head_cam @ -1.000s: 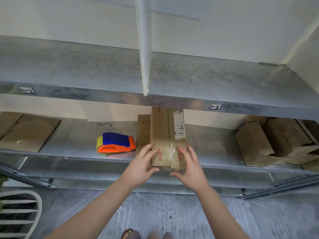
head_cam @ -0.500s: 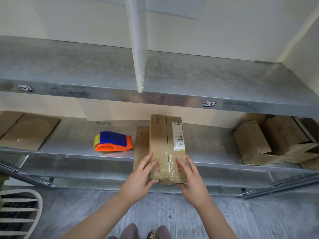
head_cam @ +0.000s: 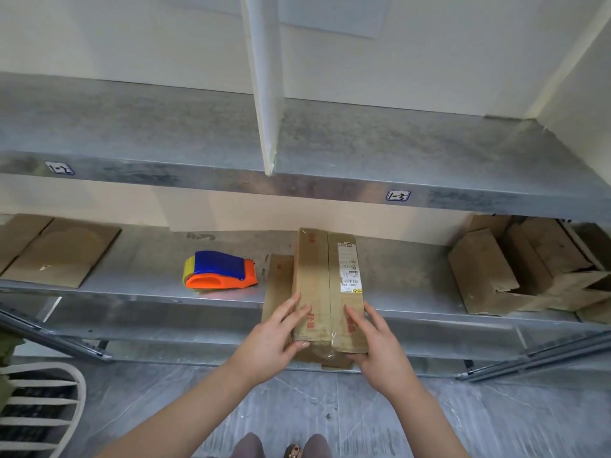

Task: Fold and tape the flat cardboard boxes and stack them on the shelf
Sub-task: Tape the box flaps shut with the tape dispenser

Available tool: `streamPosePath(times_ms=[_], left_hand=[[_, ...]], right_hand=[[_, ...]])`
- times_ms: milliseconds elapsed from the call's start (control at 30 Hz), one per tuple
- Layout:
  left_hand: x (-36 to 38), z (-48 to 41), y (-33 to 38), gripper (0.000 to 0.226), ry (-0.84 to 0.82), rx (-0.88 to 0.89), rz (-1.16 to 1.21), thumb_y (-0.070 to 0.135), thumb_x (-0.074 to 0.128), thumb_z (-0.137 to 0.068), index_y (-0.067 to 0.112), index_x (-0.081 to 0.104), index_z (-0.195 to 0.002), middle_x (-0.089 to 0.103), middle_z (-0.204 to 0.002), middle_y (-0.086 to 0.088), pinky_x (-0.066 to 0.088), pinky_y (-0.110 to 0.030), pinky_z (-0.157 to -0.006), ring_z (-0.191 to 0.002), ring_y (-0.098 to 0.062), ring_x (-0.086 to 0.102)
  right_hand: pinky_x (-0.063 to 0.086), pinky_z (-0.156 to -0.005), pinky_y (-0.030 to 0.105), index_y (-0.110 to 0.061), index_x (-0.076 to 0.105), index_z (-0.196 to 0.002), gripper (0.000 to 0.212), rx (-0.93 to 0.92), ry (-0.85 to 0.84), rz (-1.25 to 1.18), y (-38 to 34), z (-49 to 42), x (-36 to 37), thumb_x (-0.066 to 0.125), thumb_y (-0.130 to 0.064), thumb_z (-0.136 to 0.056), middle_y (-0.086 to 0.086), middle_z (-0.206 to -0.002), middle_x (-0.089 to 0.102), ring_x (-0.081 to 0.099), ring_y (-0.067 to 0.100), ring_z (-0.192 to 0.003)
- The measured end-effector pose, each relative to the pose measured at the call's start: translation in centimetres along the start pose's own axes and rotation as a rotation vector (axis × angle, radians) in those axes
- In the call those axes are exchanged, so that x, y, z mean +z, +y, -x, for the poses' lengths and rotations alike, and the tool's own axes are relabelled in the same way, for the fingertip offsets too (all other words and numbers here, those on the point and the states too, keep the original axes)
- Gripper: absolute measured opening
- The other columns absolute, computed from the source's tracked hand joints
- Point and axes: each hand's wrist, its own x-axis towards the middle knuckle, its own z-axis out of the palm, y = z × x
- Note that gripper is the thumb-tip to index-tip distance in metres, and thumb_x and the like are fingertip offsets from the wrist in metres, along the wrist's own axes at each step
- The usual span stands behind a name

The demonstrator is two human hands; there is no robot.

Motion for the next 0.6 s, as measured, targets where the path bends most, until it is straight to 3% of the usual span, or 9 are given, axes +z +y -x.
streamPosePath(times_ms=[100,200,267,433,600], left_hand=[[0.0,-0.3,-0.1,0.063,-0.004,-0.005,0.045,0.045,0.055,-0.094,0.037,0.027,-0.15,-0.008,-0.155,0.032,0.035,-0.034,-0.11,-0.139,-0.006,0.033],[-0.7,-2.3,0.1,0.064,-0.014,-0.029,0.093,0.037,0.056,-0.095,0.033,0.025,-0.151,-0.011,-0.153,0.033,0.031,-0.026,-0.111,-0.14,-0.002,0.029],[-1.2,-3.5,0.1,0.063,-0.023,-0.033,0.109,0.035,0.055,-0.096,0.032,0.025,-0.151,-0.011,-0.153,0.032,0.028,-0.025,-0.112,-0.141,-0.003,0.027],[-0.5,-4.1,0.4,0.063,-0.013,-0.02,0.096,0.036,0.054,-0.096,0.03,0.024,-0.151,-0.01,-0.156,0.028,0.031,-0.034,-0.115,-0.143,-0.01,0.027],[0.2,-3.4,0.6,0.074,-0.014,0.022,0.006,0.046,0.056,-0.092,0.038,0.013,-0.152,-0.014,-0.155,0.029,0.026,-0.037,-0.117,-0.145,-0.008,0.01]], right_hand=[[0.032,-0.101,0.004,-0.038,0.033,-0.148,0.085,0.007,0.015,-0.048,-0.1,-0.3,0.2,0.076,-0.007,-0.081,-0.015,-0.159,0.014,0.039,0.007,-0.135],[0.037,-0.106,0.018,-0.037,0.032,-0.149,0.085,0.017,0.044,-0.059,-0.9,-1.9,-0.3,0.075,-0.008,-0.082,-0.012,-0.161,0.011,0.042,0.007,-0.134],[0.039,-0.105,0.02,-0.035,0.032,-0.149,0.085,0.014,0.049,-0.065,-1.2,-2.9,-0.8,0.076,-0.008,-0.082,-0.009,-0.161,0.011,0.045,0.007,-0.131],[0.039,-0.1,0.012,-0.034,0.043,-0.142,0.08,-0.014,0.156,-0.129,-0.2,-2.9,-1.0,0.079,-0.004,-0.077,-0.009,-0.154,0.021,0.047,0.003,-0.124],[0.044,-0.103,0.024,-0.036,0.033,-0.147,0.085,-0.019,0.182,-0.072,0.5,-1.6,-0.2,0.079,-0.016,-0.079,-0.014,-0.158,0.015,0.04,0.005,-0.134]])
